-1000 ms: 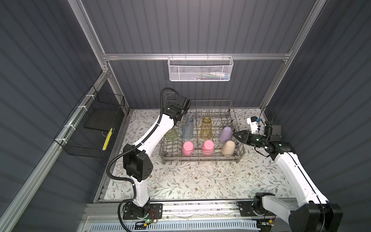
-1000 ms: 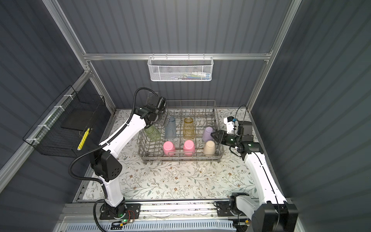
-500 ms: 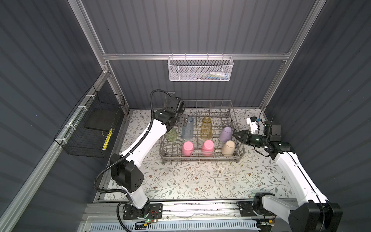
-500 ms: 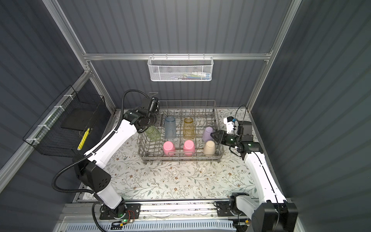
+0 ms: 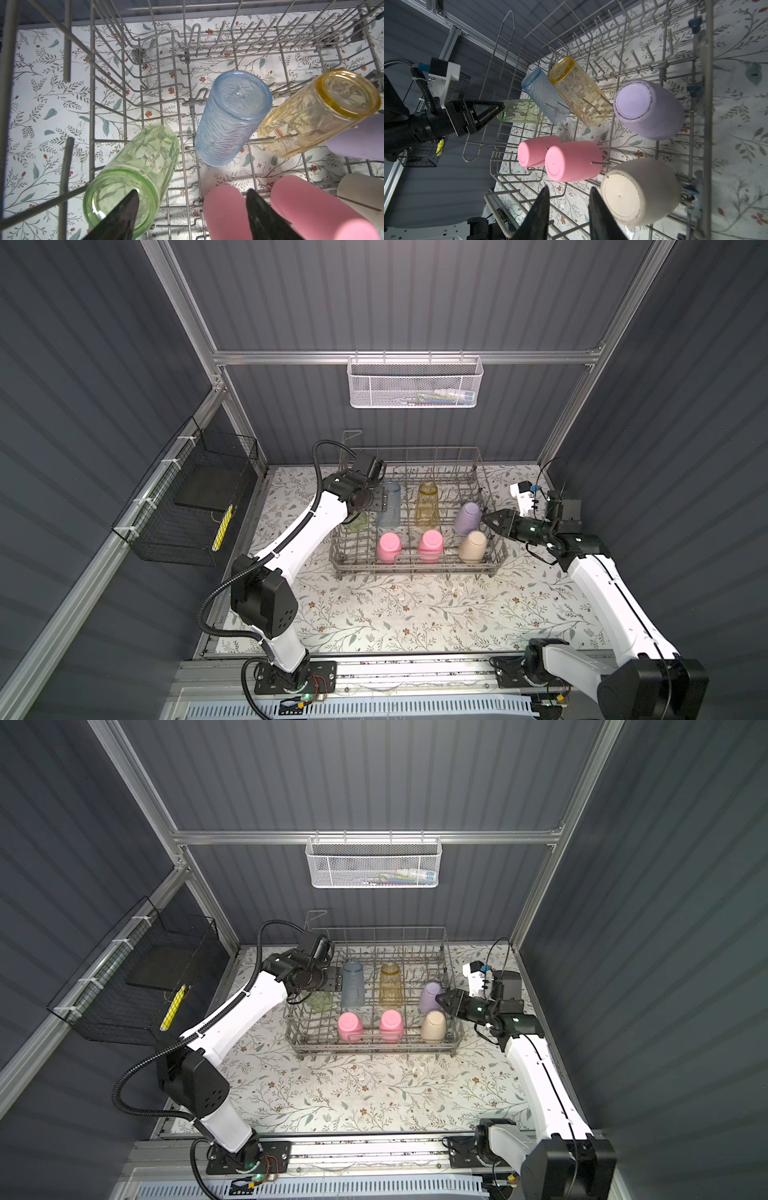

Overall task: Load cups into a dish rack
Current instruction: Move the cup to the dish rack.

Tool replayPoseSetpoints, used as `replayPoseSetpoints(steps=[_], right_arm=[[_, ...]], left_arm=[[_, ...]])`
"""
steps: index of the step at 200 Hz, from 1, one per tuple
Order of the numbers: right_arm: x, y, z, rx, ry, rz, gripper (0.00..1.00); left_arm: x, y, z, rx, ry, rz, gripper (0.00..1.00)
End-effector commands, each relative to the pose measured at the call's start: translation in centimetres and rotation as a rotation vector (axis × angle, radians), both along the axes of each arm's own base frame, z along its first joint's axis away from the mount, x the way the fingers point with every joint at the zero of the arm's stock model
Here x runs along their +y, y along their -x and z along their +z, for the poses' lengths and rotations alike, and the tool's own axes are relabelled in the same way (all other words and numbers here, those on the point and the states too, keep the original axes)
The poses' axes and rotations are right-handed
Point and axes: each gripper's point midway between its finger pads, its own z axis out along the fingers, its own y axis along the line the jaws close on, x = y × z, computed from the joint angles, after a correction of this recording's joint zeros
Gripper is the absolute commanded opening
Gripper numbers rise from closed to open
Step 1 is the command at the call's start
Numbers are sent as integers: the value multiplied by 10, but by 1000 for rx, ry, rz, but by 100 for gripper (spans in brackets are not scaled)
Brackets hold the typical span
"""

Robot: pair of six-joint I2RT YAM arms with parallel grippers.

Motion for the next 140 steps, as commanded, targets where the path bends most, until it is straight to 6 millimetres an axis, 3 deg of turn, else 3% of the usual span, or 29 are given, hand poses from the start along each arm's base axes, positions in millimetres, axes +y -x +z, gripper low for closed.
replayPoseSetpoints(steps=[1, 60, 140], right_arm=[[0, 1, 3, -24, -2, 5, 34], [0, 0, 2, -19, -7, 5, 34], [-1, 3, 2, -21, 5, -2, 34]], left_arm=[[8, 8, -6, 31, -24, 31, 81], [14, 9, -15, 45, -74, 33, 82], [12, -10, -30, 58, -148, 23, 87]])
